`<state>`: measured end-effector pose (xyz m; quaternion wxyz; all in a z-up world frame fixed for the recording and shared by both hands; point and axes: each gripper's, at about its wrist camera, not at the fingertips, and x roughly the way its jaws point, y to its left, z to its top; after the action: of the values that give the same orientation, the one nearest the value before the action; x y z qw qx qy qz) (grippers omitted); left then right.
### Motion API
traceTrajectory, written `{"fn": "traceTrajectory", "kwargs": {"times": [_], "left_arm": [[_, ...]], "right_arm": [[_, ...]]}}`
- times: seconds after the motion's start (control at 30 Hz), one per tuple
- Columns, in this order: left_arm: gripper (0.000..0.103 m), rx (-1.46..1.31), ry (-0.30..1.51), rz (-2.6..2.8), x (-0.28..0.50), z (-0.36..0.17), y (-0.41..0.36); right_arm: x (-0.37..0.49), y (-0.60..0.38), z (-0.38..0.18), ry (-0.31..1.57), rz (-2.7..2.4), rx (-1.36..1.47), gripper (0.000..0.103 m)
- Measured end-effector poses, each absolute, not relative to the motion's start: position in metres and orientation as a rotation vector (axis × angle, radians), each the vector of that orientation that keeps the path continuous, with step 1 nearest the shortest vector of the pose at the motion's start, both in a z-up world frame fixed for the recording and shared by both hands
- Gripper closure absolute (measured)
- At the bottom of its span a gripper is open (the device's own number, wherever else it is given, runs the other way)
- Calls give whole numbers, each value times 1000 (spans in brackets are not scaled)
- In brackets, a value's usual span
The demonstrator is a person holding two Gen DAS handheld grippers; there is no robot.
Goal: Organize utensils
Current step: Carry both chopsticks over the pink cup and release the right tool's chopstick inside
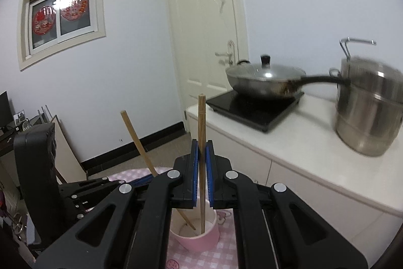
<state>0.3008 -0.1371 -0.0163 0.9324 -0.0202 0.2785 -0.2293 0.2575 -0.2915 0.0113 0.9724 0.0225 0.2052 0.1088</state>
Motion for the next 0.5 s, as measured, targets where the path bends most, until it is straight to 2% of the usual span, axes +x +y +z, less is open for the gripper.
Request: {"fn": "traceTrajectory", "kwargs": {"times": [0.5], "left_arm": [[97,-37,624,-484,294,-40,-142]], "right_arm": [[255,-299,-12,458,210,91,98]]}}
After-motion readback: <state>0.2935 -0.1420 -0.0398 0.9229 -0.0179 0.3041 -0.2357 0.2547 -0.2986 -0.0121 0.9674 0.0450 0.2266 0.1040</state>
